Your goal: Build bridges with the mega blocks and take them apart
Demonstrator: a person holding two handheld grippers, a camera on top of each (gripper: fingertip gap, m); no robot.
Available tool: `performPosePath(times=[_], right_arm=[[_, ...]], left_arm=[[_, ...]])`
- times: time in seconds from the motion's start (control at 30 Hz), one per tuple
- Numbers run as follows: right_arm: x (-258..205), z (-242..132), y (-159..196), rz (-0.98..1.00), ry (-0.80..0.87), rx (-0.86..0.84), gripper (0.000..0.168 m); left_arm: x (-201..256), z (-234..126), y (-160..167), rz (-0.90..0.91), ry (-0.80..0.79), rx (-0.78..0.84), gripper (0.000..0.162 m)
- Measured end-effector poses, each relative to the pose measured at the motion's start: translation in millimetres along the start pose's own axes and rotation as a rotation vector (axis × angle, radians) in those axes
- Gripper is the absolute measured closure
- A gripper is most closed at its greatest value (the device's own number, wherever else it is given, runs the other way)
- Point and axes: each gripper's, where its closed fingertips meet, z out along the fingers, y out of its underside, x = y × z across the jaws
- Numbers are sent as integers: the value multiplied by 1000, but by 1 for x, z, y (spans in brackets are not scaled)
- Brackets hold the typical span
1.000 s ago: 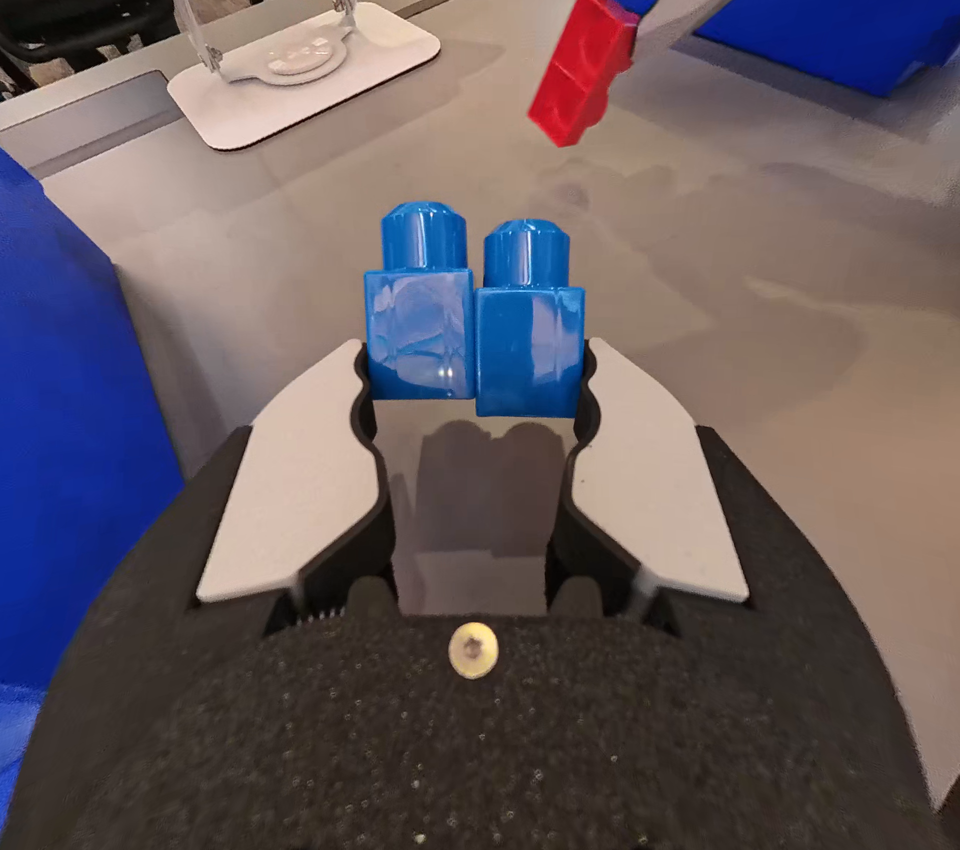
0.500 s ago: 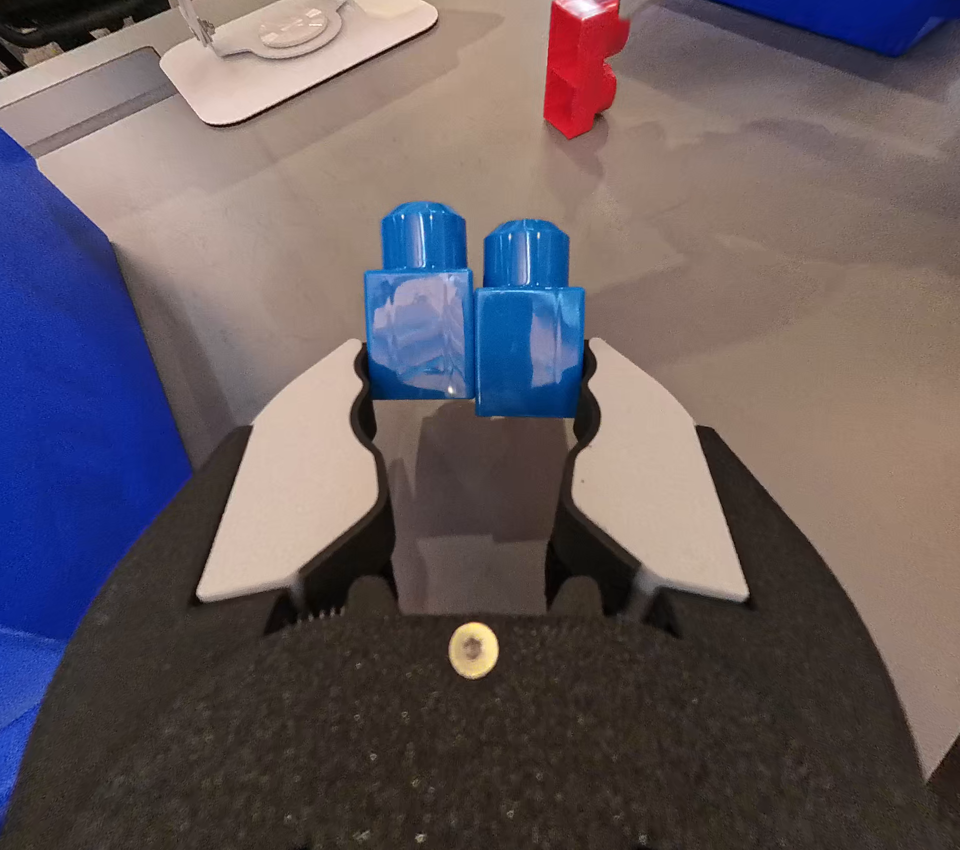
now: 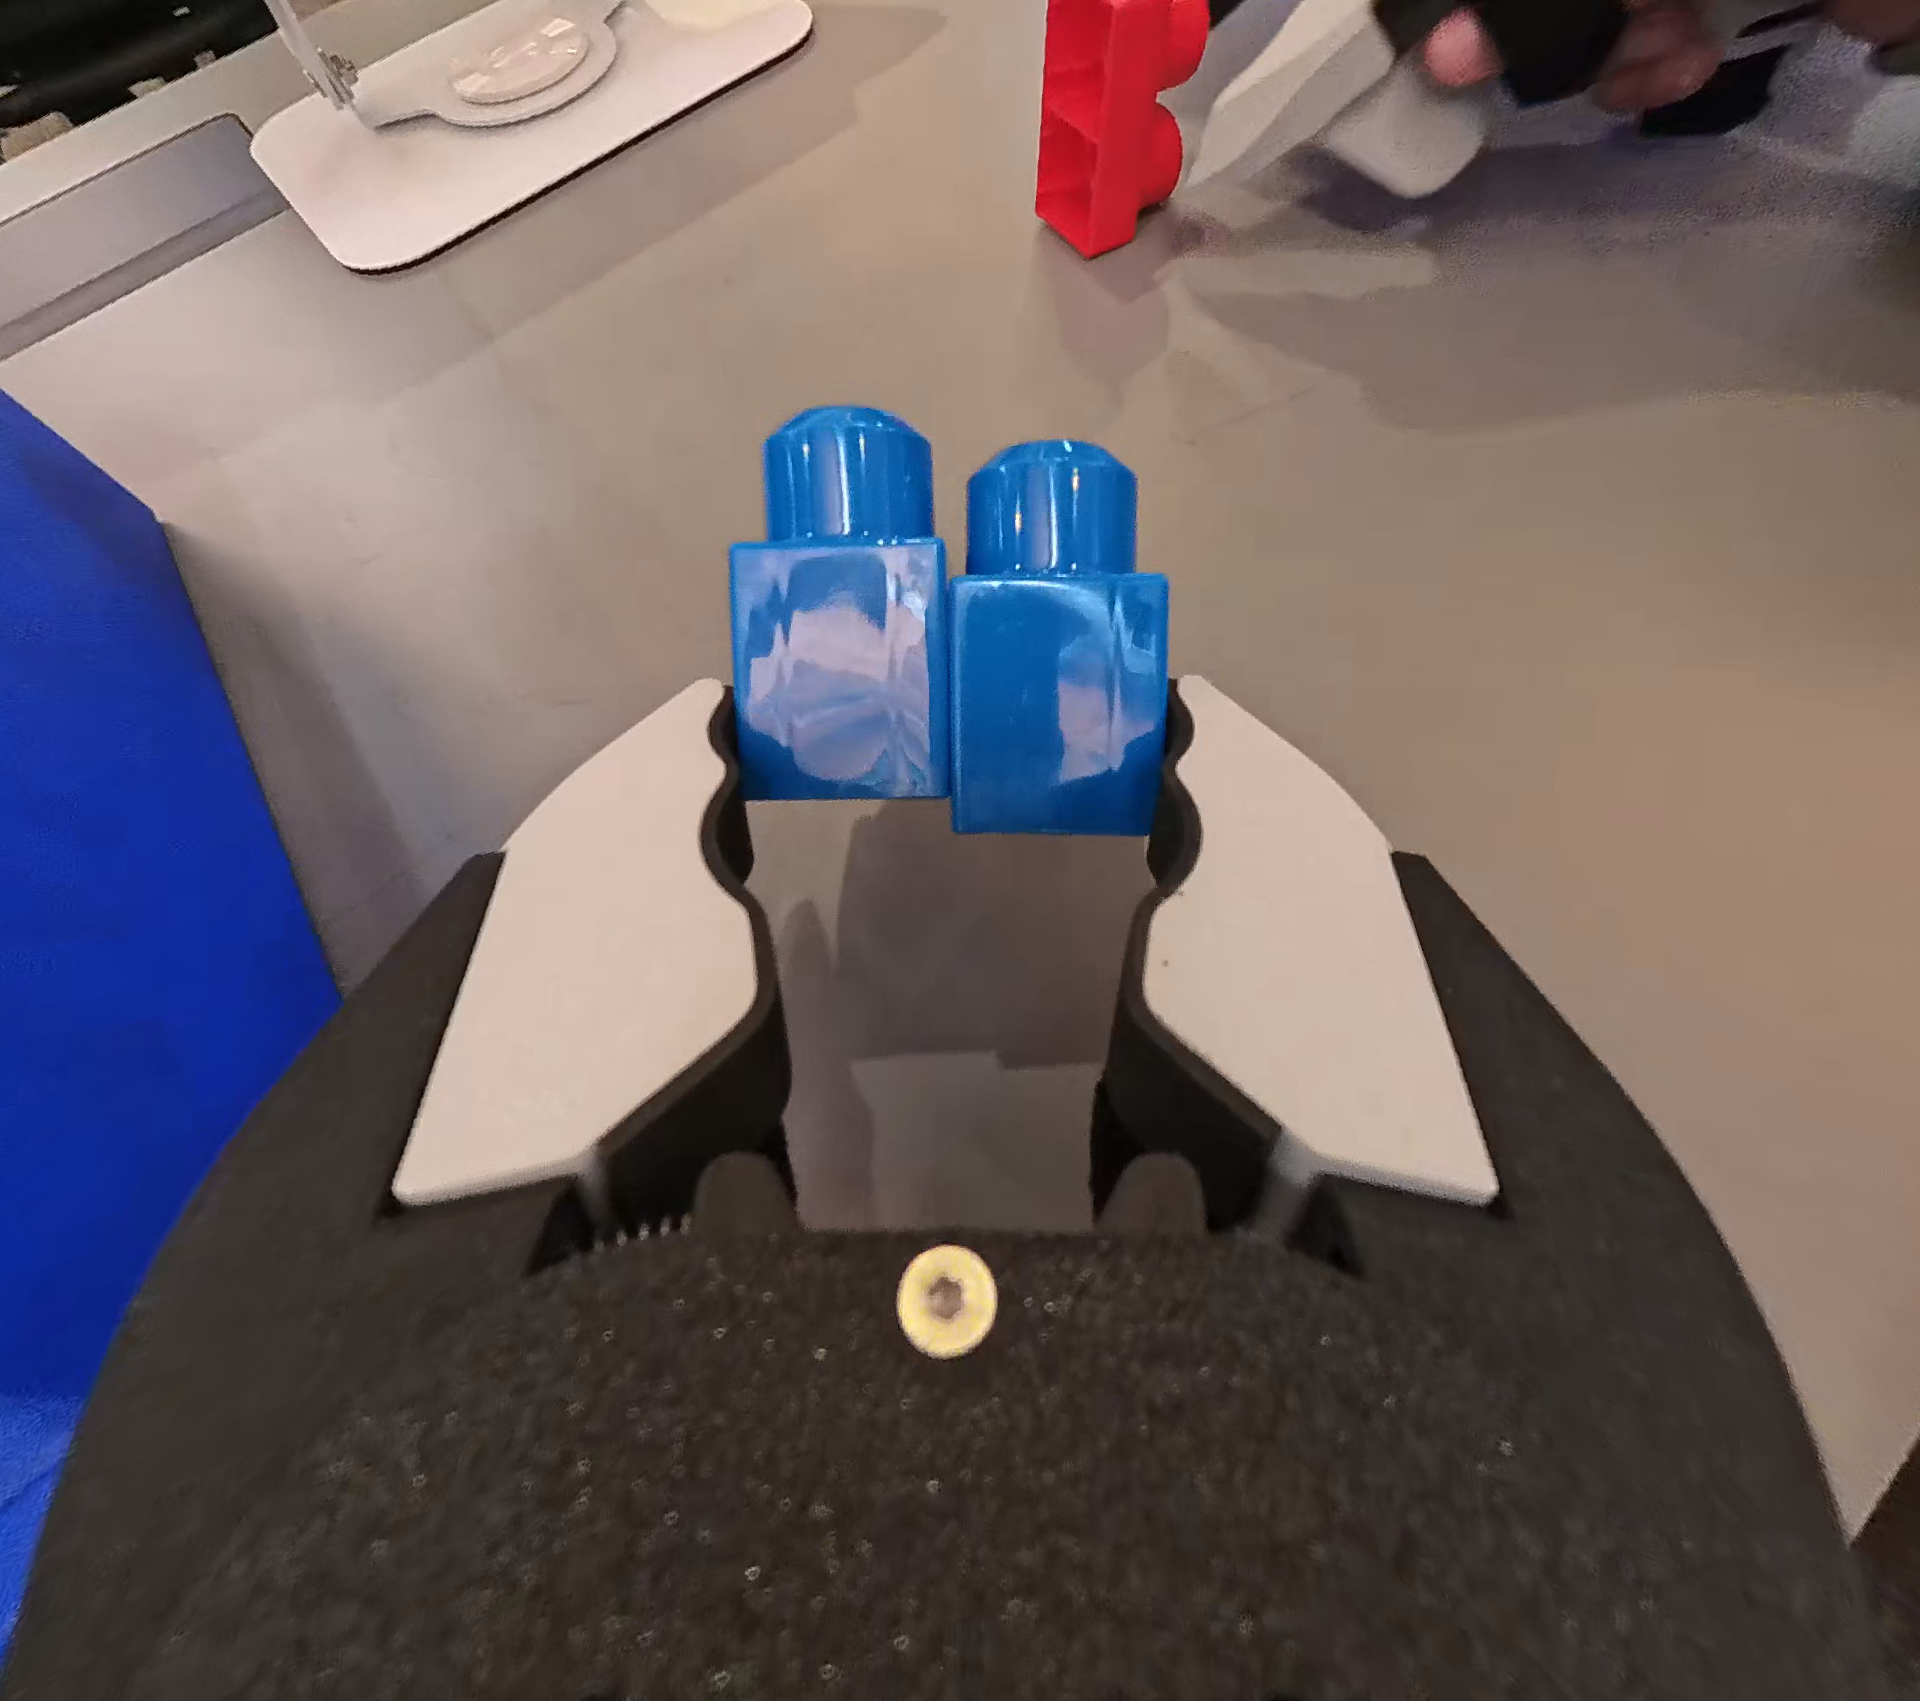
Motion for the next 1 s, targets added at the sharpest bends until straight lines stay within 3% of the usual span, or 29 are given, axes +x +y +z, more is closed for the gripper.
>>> performPosePath(times=[0.1, 0.17, 0.2, 0.37, 0.6, 0.73, 0.8, 1.0], right_arm=[[0, 20, -9, -68, -67, 22, 104], [-5, 26, -11, -133, -158, 17, 131], [-7, 22, -16, -152, -177, 41, 133], [-42, -29, -48, -117, -324, 191, 133], [-88, -81, -49, 131, -716, -28, 133], [-108, -84, -48, 166, -822, -129, 133], [-108, -76, -44, 146, -784, -167, 133], [-102, -61, -35, 125, -753, -211, 133]], left_arm=[[2, 0, 1, 10, 4, -2, 87], [4, -1, 0, 16, 6, 0, 87], [4, -1, 0, 19, 8, 1, 87], [0, -2, -2, 13, 0, 16, 87], [-14, 10, -40, 264, -33, 99, 87], [-6, 23, -58, 505, -70, 136, 87], [2, 32, -64, 591, -57, 148, 87], [19, 55, -71, 702, 6, 153, 87]])
